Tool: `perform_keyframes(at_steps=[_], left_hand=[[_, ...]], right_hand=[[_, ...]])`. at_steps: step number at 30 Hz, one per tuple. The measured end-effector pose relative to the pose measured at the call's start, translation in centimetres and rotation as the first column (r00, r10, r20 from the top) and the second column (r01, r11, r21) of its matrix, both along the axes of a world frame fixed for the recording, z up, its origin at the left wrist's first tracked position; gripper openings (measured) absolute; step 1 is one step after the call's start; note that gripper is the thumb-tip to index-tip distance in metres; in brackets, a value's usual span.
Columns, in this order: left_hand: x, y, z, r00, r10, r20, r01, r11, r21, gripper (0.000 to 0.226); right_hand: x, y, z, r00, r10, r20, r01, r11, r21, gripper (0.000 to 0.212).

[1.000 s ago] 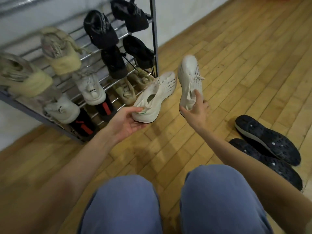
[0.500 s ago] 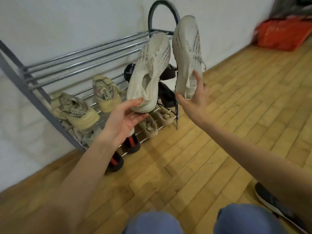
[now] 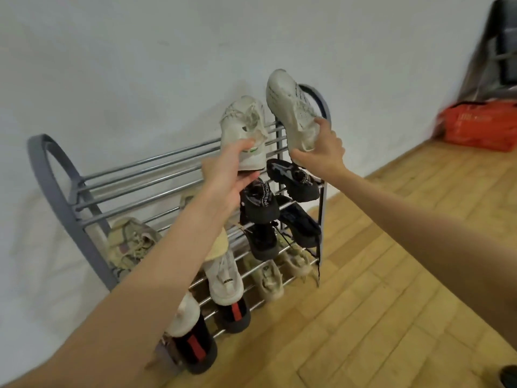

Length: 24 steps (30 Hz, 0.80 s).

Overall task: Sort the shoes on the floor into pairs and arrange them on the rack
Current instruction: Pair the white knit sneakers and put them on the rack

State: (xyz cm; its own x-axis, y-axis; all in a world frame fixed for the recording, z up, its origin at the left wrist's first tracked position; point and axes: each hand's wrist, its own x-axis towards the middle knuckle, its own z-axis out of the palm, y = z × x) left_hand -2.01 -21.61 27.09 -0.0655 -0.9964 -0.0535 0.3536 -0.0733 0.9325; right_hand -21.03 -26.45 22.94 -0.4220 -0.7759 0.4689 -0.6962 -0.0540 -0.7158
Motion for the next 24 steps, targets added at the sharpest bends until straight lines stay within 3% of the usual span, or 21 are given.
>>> perform_keyframes(at_steps=[4, 7, 10, 13, 20, 24], left_hand=[[-1.6, -3.1, 0.9, 1.0, 0.019, -0.021, -0.017, 0.999, 0.051, 0.027], [-2.7, -4.2, 0.8, 0.997, 0.066, -0.035, -0.062, 0.994, 0.085, 0.019], [-3.2, -5.2, 0.8, 0.987, 0.137, -0.08, -0.127, 0.985, 0.119, 0.031], [-3.3, -5.3, 1.3, 0.993, 0.072, -0.093, -0.059, 0.989, 0.139, 0.024], [-2.0, -5.4, -0.1, 0.998, -0.013, -0.066, 0.021, 0.993, 0.117, 0.062], [-1.5, -3.4, -1.3, 0.996, 0.034, 0.078, -0.037, 0.999, 0.035, 0.058]], right_hand=[[-0.1, -3.5, 2.7, 0.999, 0.019, -0.034, -0.017, 0.999, 0.04, 0.082], [0.2, -5.6, 3.6, 0.998, 0.025, -0.051, -0.019, 0.994, 0.109, 0.084], [0.3, -7.1, 3.5, 0.997, 0.039, -0.062, -0.029, 0.986, 0.166, 0.085], [0.4, -7.3, 3.4, 0.997, 0.053, -0.063, -0.04, 0.981, 0.191, 0.082], [0.2, -5.6, 1.3, 0.99, 0.098, -0.1, -0.092, 0.993, 0.068, 0.077], [-0.3, -2.8, -0.4, 0.964, 0.136, -0.228, -0.117, 0.988, 0.097, 0.085]])
